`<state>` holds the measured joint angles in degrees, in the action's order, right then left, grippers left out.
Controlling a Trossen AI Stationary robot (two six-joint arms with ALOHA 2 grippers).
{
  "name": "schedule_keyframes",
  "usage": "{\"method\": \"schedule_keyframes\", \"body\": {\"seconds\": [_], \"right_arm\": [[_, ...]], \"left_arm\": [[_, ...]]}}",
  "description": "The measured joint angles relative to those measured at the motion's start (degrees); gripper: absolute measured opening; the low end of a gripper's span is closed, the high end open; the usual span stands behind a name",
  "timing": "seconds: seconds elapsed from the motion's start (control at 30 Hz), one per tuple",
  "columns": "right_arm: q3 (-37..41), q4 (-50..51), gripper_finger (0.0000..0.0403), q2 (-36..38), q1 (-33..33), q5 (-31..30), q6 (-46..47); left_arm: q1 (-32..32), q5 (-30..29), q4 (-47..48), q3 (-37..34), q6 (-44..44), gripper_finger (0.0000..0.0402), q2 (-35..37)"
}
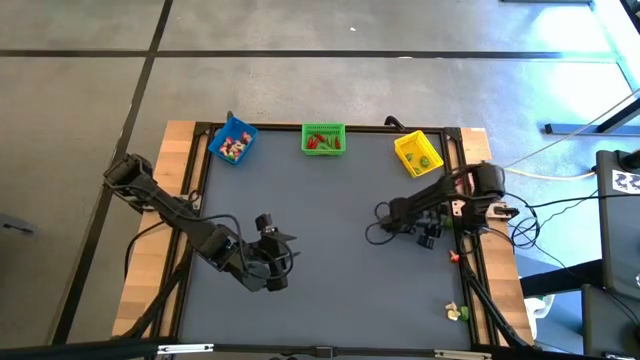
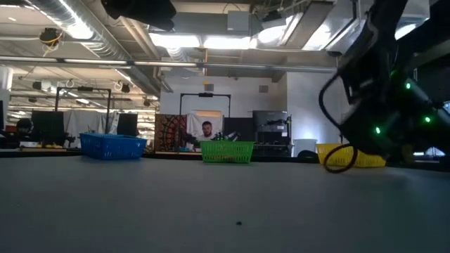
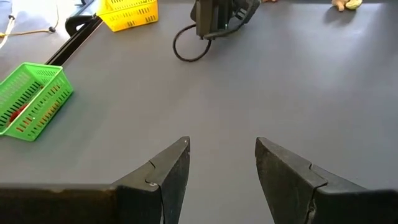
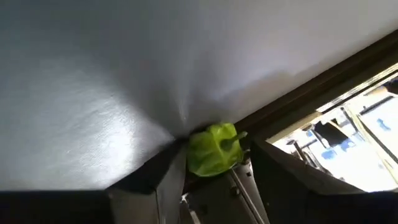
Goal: Sort produce into baskets
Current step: Put the green chili pepper into the yellow bin
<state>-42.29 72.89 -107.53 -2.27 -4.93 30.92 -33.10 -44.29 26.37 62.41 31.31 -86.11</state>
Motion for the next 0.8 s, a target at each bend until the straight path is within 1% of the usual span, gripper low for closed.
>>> {"method": "schedule_keyframes", "body": {"seconds": [0.13, 0.3, 0.37, 0.53, 0.63, 0.7, 0.8], "right_arm": [[2.45, -1.30, 0.0181, -2.28, 2.00, 0.42, -3.05], [3.79, -2.31, 0.0174, -2.36, 3.47, 0.59, -3.97], [3.81, -2.35, 0.0157, -2.20, 3.41, 0.58, -4.03], [3.90, -2.81, 0.0093, -1.44, 3.41, 0.15, -4.37], [3.87, -2.83, 0.0062, -1.31, 3.39, 0.03, -4.40], [3.87, -2.74, 0.0050, -1.31, 3.37, -0.02, -4.40], [3.83, -2.66, 0.0047, -1.31, 3.37, -0.06, -4.47]], "left_arm": [[0.28, -0.01, 0.00, 0.00, 0.07, 0.0178, 0.00], [0.26, 0.00, 0.00, 0.00, 0.09, 0.0178, 0.00], [0.26, 0.00, -0.01, 0.00, 0.09, 0.0178, 0.00], [0.26, 0.00, -0.02, 0.00, 0.11, 0.0178, 0.00], [0.26, 0.00, -0.02, 0.00, 0.15, 0.0178, 0.00], [0.26, 0.00, -0.02, 0.00, 0.23, 0.0178, 0.00], [0.26, 0.00, -0.02, 0.00, 0.26, 0.0178, 0.00]]}}
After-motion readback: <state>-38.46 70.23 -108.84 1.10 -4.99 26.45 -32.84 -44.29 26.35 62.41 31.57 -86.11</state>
